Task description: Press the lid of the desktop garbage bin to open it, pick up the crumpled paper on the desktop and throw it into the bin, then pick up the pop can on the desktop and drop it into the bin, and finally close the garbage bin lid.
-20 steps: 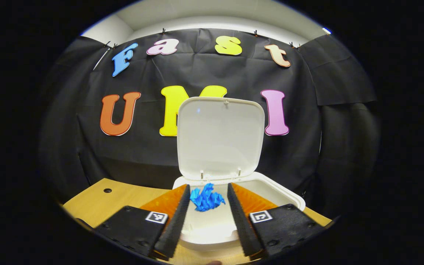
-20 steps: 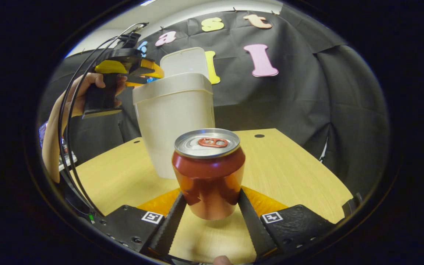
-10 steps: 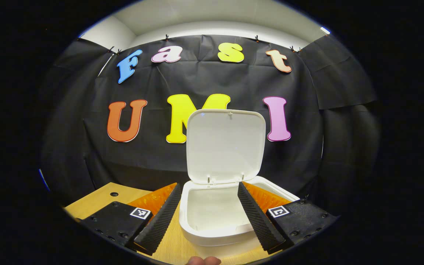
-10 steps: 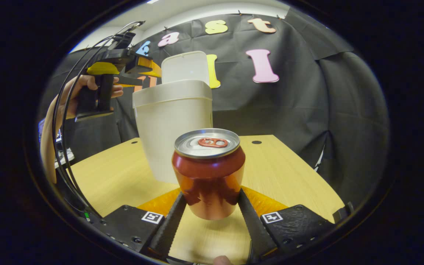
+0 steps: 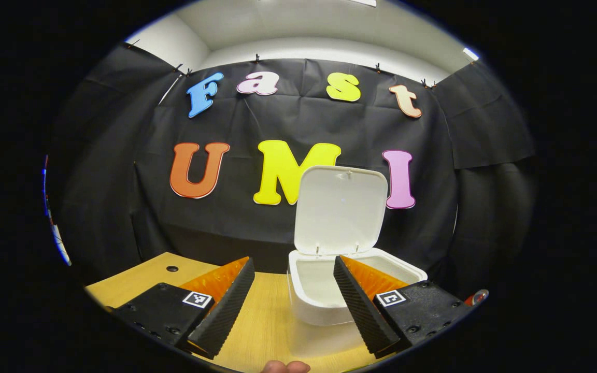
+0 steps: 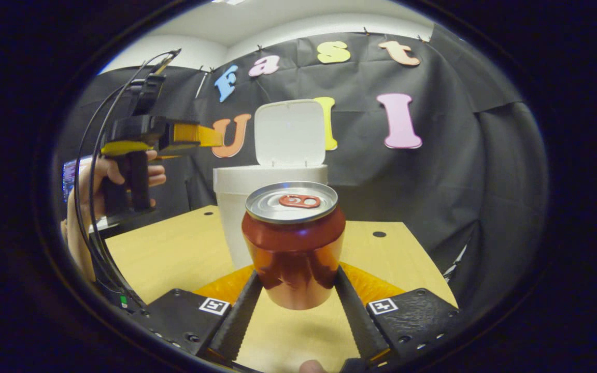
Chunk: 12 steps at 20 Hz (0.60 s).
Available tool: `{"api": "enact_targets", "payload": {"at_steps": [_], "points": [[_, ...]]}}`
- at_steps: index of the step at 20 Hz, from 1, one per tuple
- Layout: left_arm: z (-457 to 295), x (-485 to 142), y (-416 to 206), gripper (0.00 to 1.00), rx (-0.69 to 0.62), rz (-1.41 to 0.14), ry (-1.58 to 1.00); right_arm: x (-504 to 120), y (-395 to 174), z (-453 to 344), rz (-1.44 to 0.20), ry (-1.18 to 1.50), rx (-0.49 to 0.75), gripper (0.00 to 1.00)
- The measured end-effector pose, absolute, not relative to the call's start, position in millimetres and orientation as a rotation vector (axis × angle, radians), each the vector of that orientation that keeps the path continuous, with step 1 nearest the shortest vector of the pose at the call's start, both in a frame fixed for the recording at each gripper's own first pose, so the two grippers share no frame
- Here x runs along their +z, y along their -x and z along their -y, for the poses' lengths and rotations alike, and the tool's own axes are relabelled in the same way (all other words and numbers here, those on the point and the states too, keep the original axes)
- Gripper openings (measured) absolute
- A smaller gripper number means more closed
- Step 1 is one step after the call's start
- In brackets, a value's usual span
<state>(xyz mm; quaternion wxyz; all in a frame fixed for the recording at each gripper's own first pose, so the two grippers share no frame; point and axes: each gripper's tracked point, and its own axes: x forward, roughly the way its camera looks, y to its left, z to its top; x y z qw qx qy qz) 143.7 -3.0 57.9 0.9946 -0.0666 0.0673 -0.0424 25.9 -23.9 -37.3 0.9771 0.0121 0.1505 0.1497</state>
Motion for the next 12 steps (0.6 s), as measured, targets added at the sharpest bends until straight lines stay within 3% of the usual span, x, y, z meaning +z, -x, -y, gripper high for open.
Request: {"api": "enact_targets", "payload": {"at_steps": [12], "points": [[-65, 19, -91, 0.99, -0.003, -0.125, 0.070, 97, -110, -25, -0.206, -0.024, 0.371, 0.81]]}}
